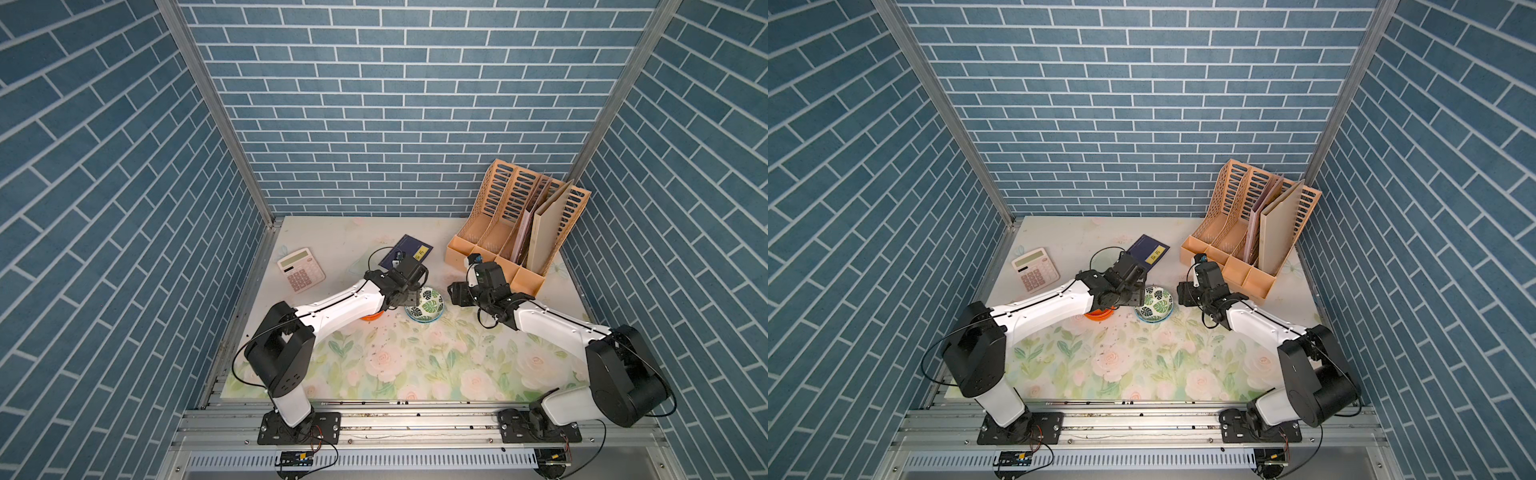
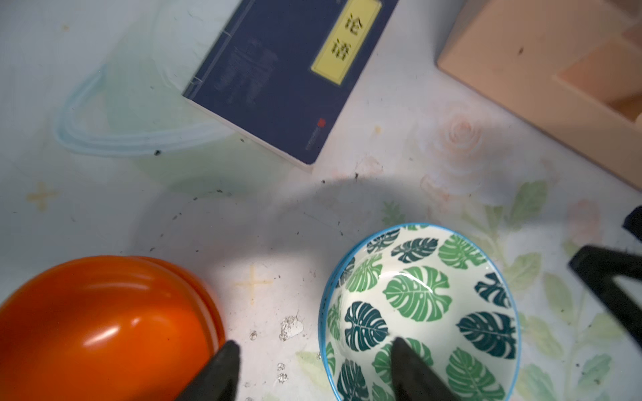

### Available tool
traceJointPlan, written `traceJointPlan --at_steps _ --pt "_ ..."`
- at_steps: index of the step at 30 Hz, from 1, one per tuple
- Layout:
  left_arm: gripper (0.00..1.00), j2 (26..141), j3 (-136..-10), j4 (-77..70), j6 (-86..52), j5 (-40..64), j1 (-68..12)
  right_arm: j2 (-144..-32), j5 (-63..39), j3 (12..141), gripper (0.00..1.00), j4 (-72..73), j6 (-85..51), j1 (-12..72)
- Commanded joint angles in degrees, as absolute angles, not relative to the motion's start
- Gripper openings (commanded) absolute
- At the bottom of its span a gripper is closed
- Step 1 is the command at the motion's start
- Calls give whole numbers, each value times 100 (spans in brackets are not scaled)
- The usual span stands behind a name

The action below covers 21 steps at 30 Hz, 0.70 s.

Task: Stack the bowls
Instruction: Place the bowl on the bowl, then reset both arms

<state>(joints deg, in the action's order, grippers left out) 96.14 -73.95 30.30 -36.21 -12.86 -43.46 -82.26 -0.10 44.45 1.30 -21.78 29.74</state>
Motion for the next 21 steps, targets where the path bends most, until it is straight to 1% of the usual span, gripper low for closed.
traceJointPlan --at_steps 1,2,3,5,6,7,10,13,15,17,21 --pt "100 9124 -7633 3317 -3409 -1809 -3797 -7834 575 4616 100 -105 -1993 2985" --pt "100 9011 -7598 3323 -3370 -1866 -3576 -7781 726 4632 100 -167 -1966 2963" --pt "100 8780 -7494 3269 -3290 -2000 -3205 -7586 1083 4643 100 -208 -1846 2816" --pt "100 8434 -7225 2981 -3124 -2338 -2669 -7339 1189 4508 100 -52 -1794 2556" --pt "100 8301 -7063 2828 -3059 -2574 -2419 -7096 1176 4271 100 230 -1764 2188" --pt "100 8172 -6900 2663 -2986 -2783 -2157 -6977 1153 4122 100 405 -1729 2032" --pt "100 7902 -6316 2055 -2589 -3328 -1669 -6485 1235 3498 100 1115 -1409 1438" --pt "100 7691 -5447 756 -1855 -3620 -1531 -6257 1511 2875 100 1978 -898 1085" --pt "100 7537 -4829 -100 -1402 -3453 -1504 -6279 1623 2494 100 2618 -448 959" --pt "100 7461 -4339 -839 -1082 -3284 -1456 -6492 1563 2253 100 3115 -414 699" --pt "100 7667 -3978 -1253 -1023 -3050 -1245 -6994 1530 1753 100 4464 -349 520"
